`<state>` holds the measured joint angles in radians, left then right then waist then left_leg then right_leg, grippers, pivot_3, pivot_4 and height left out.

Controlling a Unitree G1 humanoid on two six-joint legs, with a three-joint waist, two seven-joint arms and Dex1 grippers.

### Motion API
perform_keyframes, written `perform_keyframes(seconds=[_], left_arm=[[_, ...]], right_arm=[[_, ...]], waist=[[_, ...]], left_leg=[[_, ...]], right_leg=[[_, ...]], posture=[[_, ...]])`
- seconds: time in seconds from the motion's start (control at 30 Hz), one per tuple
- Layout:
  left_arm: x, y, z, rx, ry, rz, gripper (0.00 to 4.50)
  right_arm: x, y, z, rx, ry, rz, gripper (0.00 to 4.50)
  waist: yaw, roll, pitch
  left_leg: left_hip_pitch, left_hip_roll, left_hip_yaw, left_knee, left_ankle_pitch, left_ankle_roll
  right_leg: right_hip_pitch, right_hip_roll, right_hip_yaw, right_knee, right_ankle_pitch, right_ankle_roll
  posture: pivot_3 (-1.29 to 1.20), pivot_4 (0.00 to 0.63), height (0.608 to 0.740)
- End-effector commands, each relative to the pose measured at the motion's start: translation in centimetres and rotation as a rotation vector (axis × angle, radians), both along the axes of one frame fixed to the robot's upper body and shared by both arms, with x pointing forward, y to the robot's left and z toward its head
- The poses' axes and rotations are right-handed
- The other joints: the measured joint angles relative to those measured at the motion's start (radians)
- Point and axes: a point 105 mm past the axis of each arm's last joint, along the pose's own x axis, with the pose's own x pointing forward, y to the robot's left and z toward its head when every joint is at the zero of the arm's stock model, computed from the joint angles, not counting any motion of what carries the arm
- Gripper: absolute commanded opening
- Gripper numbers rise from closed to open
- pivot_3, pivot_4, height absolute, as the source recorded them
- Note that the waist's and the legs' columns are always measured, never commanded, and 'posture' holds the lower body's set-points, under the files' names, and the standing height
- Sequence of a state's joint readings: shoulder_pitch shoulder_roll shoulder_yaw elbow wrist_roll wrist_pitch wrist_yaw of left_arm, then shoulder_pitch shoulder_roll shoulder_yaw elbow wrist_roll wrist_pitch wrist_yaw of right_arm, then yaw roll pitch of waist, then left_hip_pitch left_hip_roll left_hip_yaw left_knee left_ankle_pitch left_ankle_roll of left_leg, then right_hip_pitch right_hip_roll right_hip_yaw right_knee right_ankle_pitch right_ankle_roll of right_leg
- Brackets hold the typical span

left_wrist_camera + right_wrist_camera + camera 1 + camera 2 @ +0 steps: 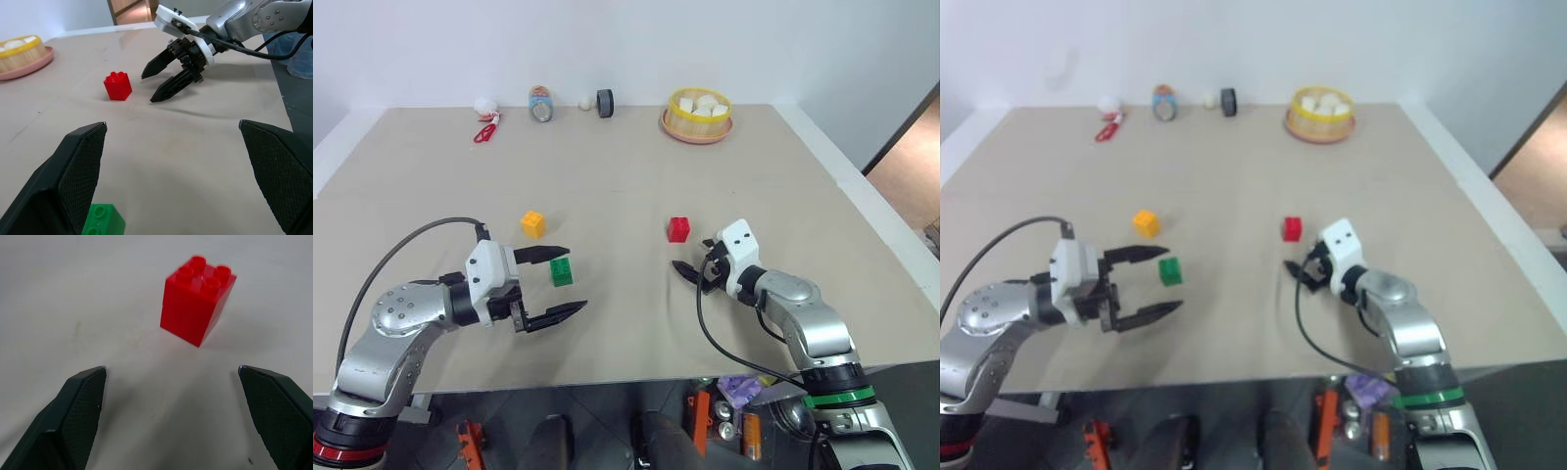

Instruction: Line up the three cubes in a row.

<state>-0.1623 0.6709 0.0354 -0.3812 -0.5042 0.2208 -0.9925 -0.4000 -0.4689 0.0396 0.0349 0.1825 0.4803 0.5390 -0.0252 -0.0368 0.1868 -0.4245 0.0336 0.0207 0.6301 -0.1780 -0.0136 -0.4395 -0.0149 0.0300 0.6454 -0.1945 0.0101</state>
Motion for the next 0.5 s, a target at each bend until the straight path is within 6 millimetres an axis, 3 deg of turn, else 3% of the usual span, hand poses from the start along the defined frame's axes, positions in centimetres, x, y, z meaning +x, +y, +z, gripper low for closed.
perform_keyframes(seconds=[0.03, 0.5], left_arm=[[-0.1, -0.6, 0.5, 0.001, -0.037, -0.027, 4.50], [0.1, -0.7, 0.4, 0.008, -0.044, -0.021, 4.50]], right_arm=[[1.0, 0.0, 0.7, -0.002, -0.049, -0.032, 4.47], [4.0, 2.2, 1.5, 0.063, -0.078, -0.050, 4.47]], waist=[[-0.003, 0.000, 0.000], [-0.009, 0.000, 0.000]], left_leg=[[0.000, 0.000, 0.000, 0.000, 0.000, 0.000], [0.002, 0.011, 0.003, 0.005, 0.001, 0.002]], right_leg=[[0.000, 0.000, 0.000, 0.000, 0.000, 0.000], [0.000, 0.012, 0.004, 0.000, 0.006, -0.002]], posture=[[0.00, 0.150, 0.740], [0.00, 0.150, 0.740]])
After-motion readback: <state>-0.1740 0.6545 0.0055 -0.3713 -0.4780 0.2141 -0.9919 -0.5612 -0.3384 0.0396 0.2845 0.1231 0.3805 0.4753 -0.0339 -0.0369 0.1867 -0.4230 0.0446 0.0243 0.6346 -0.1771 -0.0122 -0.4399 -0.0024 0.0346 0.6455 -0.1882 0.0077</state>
